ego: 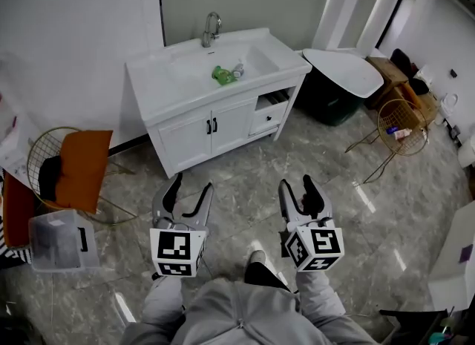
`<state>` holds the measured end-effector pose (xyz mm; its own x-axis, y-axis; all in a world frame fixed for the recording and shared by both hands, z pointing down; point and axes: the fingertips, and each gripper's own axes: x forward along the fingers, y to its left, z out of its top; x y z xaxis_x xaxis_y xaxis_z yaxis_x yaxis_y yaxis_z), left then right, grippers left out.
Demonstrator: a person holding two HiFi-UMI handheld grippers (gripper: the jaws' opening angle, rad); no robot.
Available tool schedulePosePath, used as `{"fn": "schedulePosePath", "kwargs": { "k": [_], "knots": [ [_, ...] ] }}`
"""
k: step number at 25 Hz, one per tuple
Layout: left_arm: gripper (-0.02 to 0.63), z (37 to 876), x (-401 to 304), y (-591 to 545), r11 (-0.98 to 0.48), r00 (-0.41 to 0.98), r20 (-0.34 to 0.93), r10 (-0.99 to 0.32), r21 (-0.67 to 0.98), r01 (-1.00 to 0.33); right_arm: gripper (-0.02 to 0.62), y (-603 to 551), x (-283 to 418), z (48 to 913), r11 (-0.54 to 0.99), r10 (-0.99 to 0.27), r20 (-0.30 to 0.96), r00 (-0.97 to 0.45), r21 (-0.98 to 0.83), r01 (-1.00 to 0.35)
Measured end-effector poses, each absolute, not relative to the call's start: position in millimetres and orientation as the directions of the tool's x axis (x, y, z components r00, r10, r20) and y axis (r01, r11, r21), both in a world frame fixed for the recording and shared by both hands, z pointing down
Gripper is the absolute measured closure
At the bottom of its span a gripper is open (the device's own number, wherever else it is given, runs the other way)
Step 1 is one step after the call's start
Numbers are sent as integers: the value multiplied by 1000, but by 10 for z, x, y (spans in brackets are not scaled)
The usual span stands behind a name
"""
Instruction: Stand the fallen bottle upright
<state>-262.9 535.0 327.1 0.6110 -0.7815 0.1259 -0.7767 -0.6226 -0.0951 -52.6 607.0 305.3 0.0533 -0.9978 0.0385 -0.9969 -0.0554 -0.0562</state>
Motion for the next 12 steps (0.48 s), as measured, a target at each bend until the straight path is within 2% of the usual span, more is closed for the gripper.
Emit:
{"fn": "schedulePosePath", "kwargs": {
  "k": [12],
  "knots": [
    [308, 3342, -2107, 4319, -616, 601, 141, -787, -111, -780, 368, 4989, -6, 3220, -39, -998, 54, 35, -75, -996]
  ]
}}
